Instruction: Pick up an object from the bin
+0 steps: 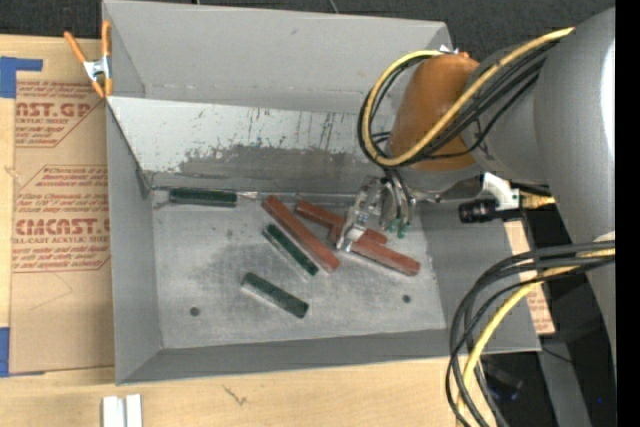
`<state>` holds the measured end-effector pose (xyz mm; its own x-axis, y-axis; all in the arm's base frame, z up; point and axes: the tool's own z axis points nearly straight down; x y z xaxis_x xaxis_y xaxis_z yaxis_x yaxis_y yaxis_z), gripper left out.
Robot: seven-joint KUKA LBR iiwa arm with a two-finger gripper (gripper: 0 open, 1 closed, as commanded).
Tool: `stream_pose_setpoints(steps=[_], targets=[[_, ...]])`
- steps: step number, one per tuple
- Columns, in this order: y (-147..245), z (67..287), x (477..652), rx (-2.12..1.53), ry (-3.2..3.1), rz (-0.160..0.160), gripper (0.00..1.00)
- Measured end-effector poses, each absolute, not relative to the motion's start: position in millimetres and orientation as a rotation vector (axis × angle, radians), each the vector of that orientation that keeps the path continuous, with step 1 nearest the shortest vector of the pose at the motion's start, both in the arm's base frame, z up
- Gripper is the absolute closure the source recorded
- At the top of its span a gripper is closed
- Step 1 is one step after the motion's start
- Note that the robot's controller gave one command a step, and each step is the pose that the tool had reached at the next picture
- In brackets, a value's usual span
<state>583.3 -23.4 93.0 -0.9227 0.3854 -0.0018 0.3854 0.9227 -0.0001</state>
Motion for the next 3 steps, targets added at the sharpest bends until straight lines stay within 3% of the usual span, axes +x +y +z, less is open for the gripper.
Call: stream_pose_setpoints(steps=[2, 3], targets=[[-23.1, 108.1, 581.8, 0.619, 3.087, -0.002, 1.0], [-22.9, 129.6, 581.3, 0.619, 3.088, -0.001, 1.0]])
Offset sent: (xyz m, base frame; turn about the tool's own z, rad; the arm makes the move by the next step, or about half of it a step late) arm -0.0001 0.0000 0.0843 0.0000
